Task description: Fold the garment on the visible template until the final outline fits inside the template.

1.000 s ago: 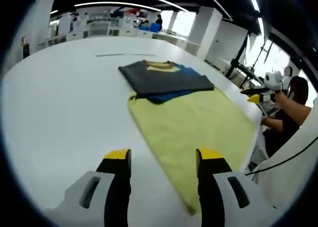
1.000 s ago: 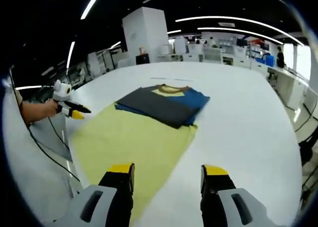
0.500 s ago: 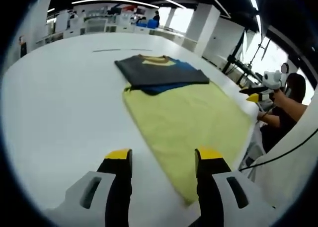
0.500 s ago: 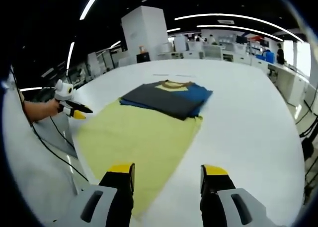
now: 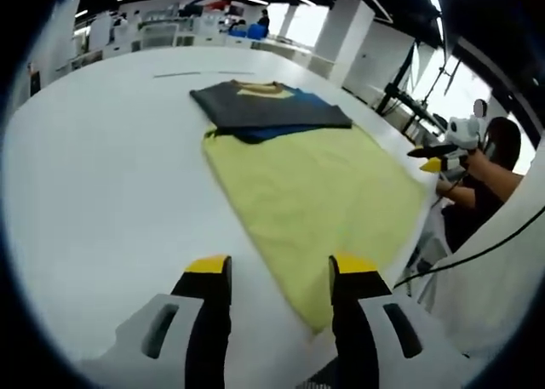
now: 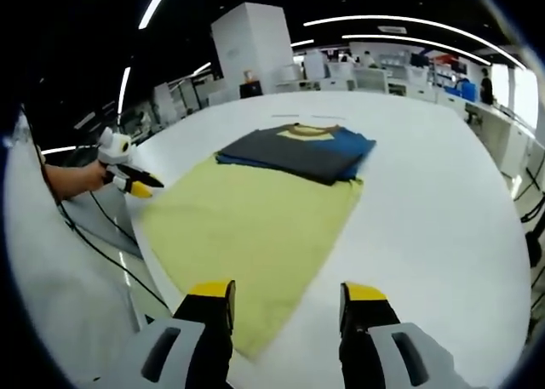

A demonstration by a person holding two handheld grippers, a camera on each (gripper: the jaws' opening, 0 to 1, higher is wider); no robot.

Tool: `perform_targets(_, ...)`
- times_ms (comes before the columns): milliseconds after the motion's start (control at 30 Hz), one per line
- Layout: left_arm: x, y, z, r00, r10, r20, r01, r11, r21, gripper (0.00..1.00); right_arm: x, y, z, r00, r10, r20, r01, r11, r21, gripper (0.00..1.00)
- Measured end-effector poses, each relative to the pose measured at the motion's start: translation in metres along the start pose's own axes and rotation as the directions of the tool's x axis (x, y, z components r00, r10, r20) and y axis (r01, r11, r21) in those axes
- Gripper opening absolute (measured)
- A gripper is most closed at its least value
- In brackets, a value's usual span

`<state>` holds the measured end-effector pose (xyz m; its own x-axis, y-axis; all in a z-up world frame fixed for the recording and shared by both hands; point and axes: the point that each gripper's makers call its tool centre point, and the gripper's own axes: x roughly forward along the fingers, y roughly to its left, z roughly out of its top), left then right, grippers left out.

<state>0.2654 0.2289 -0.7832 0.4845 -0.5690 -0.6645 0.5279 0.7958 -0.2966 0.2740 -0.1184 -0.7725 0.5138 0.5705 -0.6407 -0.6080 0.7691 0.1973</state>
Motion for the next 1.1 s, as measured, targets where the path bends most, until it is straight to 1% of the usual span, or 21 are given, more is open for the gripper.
perform_targets(67, 0.0, -0.002, -0.002, 1.0, -0.01, -0.008, 0.009, 1.0, -0.005, 0.37, 0.0, 0.001, -0.003, 1.0, 0.003, -0.009, -0.003, 1.0, -0.003, 0.43)
perform_targets(133, 0.0, -0.003, -0.004, 1.0, -0.013, -0.013, 0.013, 1.0, -0.003, 0.36, 0.0, 0.003, -0.006, 1.0, 0.008, -0.015, -0.008, 1.0, -0.001, 0.41)
perform_targets(333, -0.001, -0.006, -0.007, 0.999, -0.025, -0.023, 0.025, 1.0, -0.006, 0.32, 0.0, 0.005, -0.013, 0.999, 0.008, -0.034, -0.008, 1.0, 0.002, 0.38)
perform_targets(600, -0.003, -0.01, -0.011, 0.998, -0.035, -0.045, 0.036, 0.999, 0.018, 0.24, 0.001, 0.007, -0.019, 0.998, 0.013, -0.056, -0.013, 1.0, -0.011, 0.33)
perform_targets(867, -0.001, -0.009, -0.015, 0.998, -0.035, -0.062, 0.037, 0.999, 0.03, 0.17, 0.001, 0.011, -0.028, 0.996, 0.022, -0.085, -0.024, 0.999, -0.024, 0.25)
perform_targets(1100, -0.001, -0.008, -0.017, 0.997, -0.032, -0.074, 0.035, 0.998, 0.042, 0.13, 0.002, 0.014, -0.032, 0.994, 0.032, -0.105, -0.035, 0.999, -0.034, 0.18)
